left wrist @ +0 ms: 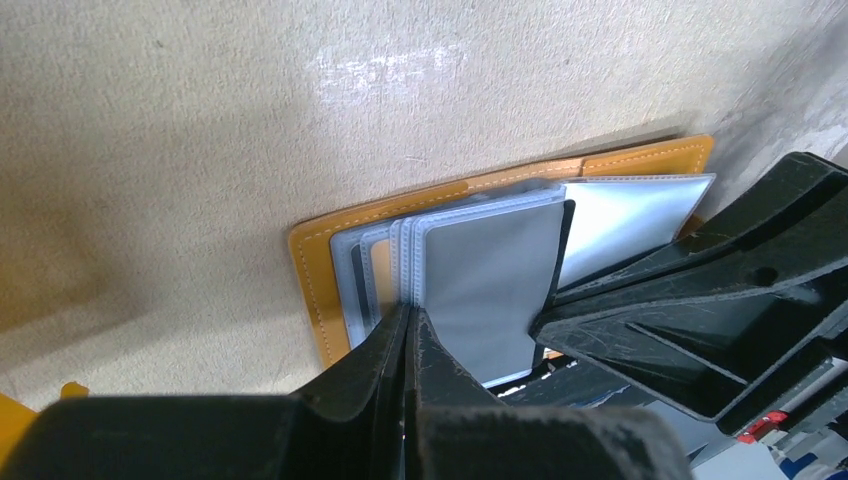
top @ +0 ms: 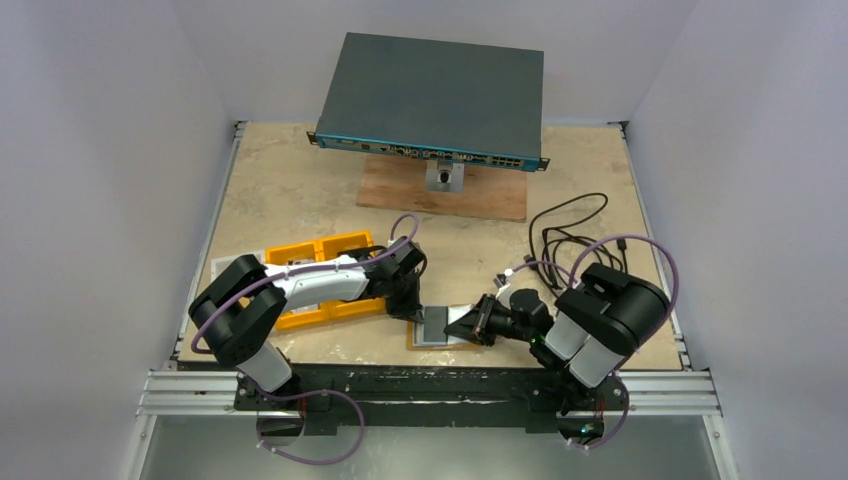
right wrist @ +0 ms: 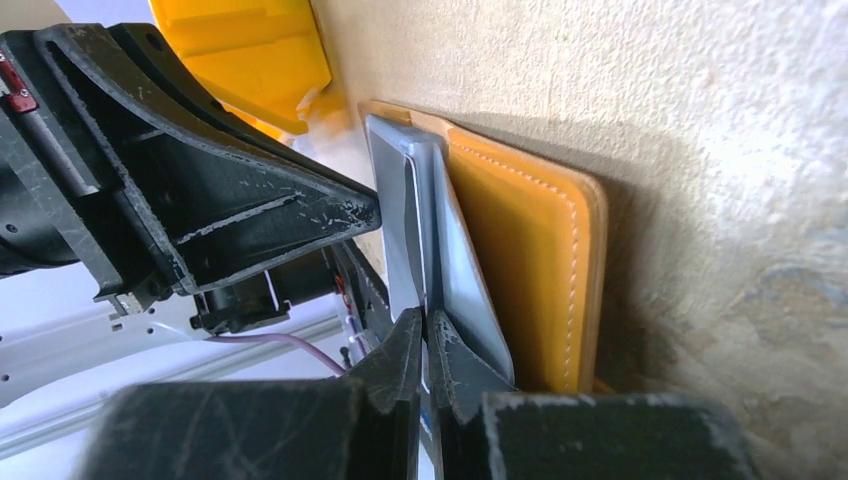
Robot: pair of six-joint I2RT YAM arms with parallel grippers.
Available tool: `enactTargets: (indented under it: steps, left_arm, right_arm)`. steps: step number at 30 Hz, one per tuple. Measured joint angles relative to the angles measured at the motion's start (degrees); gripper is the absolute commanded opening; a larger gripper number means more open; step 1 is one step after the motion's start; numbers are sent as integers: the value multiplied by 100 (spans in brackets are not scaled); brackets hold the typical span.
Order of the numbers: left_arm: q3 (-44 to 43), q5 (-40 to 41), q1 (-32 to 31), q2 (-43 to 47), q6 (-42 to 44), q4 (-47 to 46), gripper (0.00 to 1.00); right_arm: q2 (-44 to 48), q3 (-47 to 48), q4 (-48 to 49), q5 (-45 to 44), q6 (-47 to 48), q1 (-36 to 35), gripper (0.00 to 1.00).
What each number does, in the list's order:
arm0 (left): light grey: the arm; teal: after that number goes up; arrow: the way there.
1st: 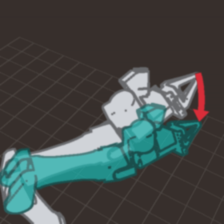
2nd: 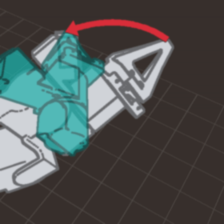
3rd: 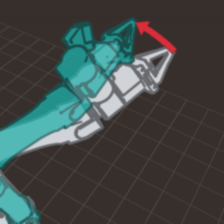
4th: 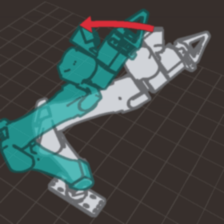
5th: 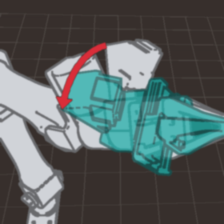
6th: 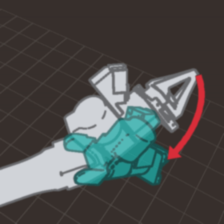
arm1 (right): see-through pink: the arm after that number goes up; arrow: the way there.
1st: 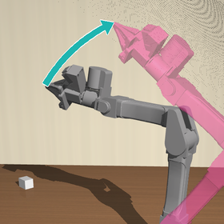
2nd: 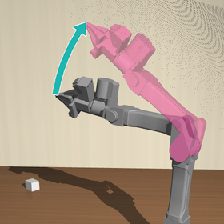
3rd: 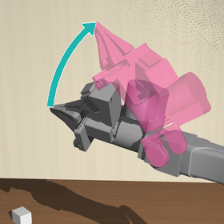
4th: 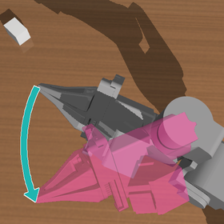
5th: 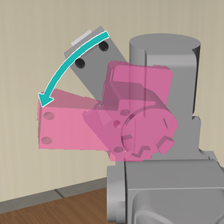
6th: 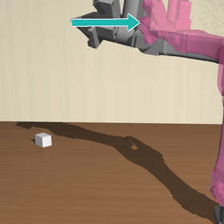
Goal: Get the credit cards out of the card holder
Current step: Remove the credit card from the card holder.
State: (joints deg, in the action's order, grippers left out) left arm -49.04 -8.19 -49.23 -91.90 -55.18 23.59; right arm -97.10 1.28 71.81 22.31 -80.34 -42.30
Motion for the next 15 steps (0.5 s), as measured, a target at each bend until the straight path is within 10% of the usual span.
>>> enactTargets:
  steps: [15]
  left_arm:
    - [-24, 2, 26, -35, 9, -7, 0]
  right_arm:
    - [2575, 450, -3676, -627, 1056, 0, 4]
